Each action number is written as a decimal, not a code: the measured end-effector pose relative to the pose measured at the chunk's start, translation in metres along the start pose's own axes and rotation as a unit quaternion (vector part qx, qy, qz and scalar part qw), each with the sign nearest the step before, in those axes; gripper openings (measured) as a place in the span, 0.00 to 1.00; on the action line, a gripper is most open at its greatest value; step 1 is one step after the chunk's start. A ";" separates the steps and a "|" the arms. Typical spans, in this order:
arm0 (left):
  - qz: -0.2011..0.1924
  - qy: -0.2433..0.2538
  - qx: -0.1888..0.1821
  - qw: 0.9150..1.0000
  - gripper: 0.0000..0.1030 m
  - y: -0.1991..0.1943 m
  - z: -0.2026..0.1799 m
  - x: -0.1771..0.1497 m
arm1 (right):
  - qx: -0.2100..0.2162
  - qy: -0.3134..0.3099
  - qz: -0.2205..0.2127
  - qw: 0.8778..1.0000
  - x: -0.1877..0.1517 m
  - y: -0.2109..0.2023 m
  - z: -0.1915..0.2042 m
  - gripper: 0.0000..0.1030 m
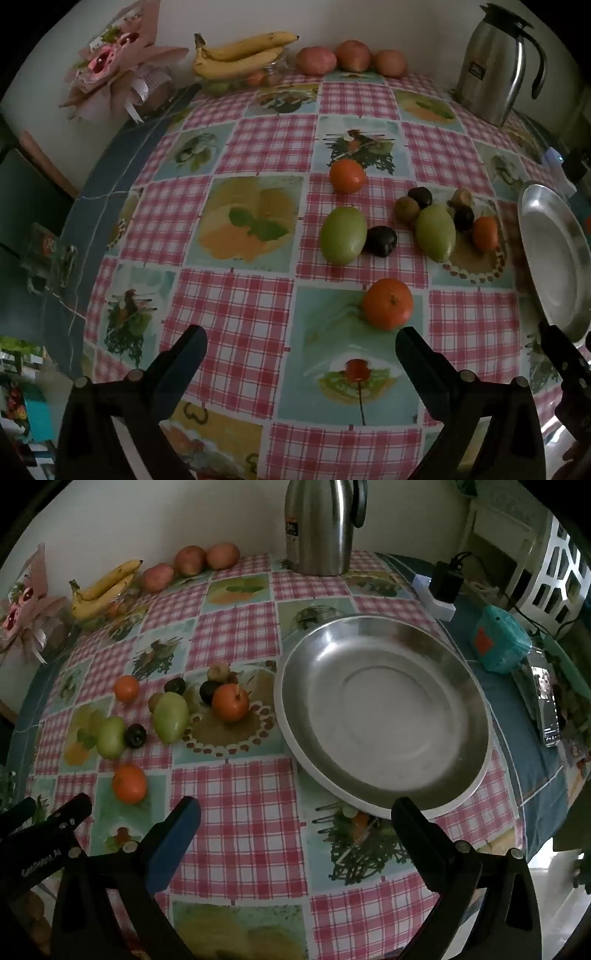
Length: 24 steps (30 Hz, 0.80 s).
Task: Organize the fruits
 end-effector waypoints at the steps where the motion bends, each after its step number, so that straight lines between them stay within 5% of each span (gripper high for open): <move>1: 0.000 0.002 0.000 1.000 1.00 0.000 -0.001 0.000 | 0.000 0.000 0.000 1.000 0.000 0.000 0.000 1.00; 24: 0.002 0.007 0.004 1.000 1.00 0.001 0.001 -0.002 | 0.003 0.001 0.004 1.000 -0.001 0.002 0.000 1.00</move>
Point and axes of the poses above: each gripper's, at about its wrist camera, not at the fingertips, and y roughly the way its jaws point, z to its left, x to its top, the point moved 8 cm from there along y, roughly the way its jaws point, and after that the axes turned 6 degrees about -y, right-handed, at the moved point
